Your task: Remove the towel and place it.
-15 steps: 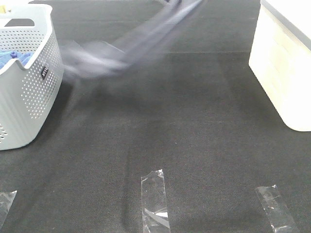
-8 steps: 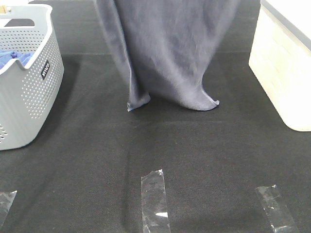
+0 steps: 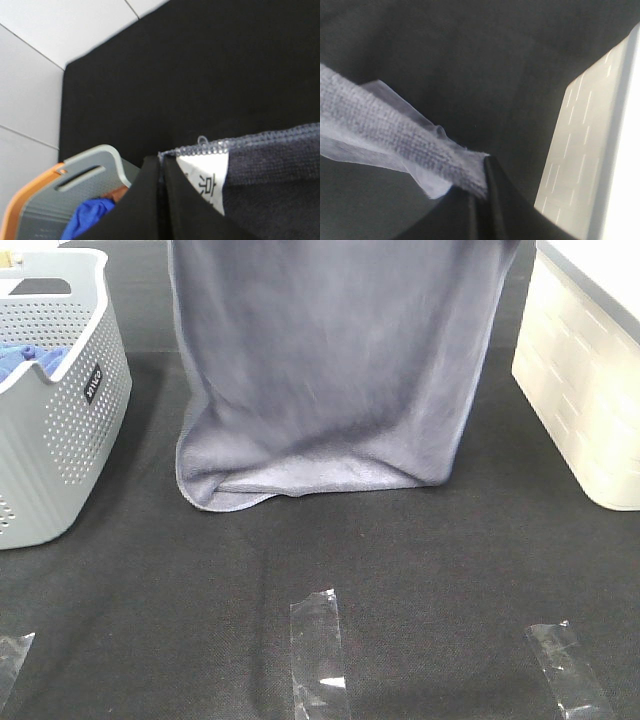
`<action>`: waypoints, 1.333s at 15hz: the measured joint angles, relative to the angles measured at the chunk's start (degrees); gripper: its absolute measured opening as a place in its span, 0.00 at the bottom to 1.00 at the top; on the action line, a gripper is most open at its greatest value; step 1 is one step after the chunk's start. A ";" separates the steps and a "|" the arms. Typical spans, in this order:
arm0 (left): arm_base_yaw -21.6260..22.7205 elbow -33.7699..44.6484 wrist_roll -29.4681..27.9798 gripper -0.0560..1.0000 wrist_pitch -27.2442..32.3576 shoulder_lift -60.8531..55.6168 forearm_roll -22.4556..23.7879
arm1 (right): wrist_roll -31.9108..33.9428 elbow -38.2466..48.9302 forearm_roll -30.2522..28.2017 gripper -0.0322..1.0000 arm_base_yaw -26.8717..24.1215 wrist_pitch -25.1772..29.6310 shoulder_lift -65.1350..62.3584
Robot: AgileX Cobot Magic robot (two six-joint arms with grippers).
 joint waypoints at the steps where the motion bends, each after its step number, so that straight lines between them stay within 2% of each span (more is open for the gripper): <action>1: 1.32 0.00 0.00 0.05 -0.74 2.01 -1.89 | 0.34 0.00 -1.03 0.03 0.00 -1.03 1.83; 3: 4.64 0.00 0.06 0.05 -5.50 5.90 -6.59 | 1.09 0.00 -3.72 0.03 0.00 -6.88 5.39; 5: 7.73 0.00 0.00 0.05 -14.09 8.65 -9.85 | 1.26 0.00 -6.53 0.03 -0.23 -16.50 8.02; 7: 10.26 0.00 -1.43 0.05 -25.61 9.80 -10.71 | 1.26 0.00 -9.40 0.03 -0.34 -27.85 9.05; 9: 12.78 -1.26 -4.58 0.05 -40.05 9.80 -10.83 | 1.26 -2.52 -14.21 0.03 -0.40 -39.13 9.28; 11: 14.67 -4.81 -6.42 0.05 -51.62 9.80 -10.60 | 1.26 -7.56 -16.04 0.03 -0.40 -44.06 9.28; 14: 16.62 -12.78 -6.65 0.05 -67.38 9.91 -10.37 | 1.26 -20.11 -16.73 0.03 -0.40 -48.64 9.28; 16: 17.19 -16.04 -6.59 0.05 -74.83 9.57 -10.37 | 1.26 -26.41 -17.13 0.03 -0.40 -49.22 8.88; 18: 17.19 -16.39 -6.59 0.05 -75.11 9.85 -10.08 | 1.32 -26.93 -18.33 0.03 -0.40 -46.12 8.65; 19: 17.19 -16.39 -6.59 0.05 -72.42 10.77 -10.03 | 1.32 -25.55 -19.02 0.03 -0.40 -43.26 8.65; 20: 17.07 -16.39 -6.82 0.05 -66.92 11.92 -10.08 | 1.32 -23.43 -19.65 0.03 -0.40 -40.45 8.65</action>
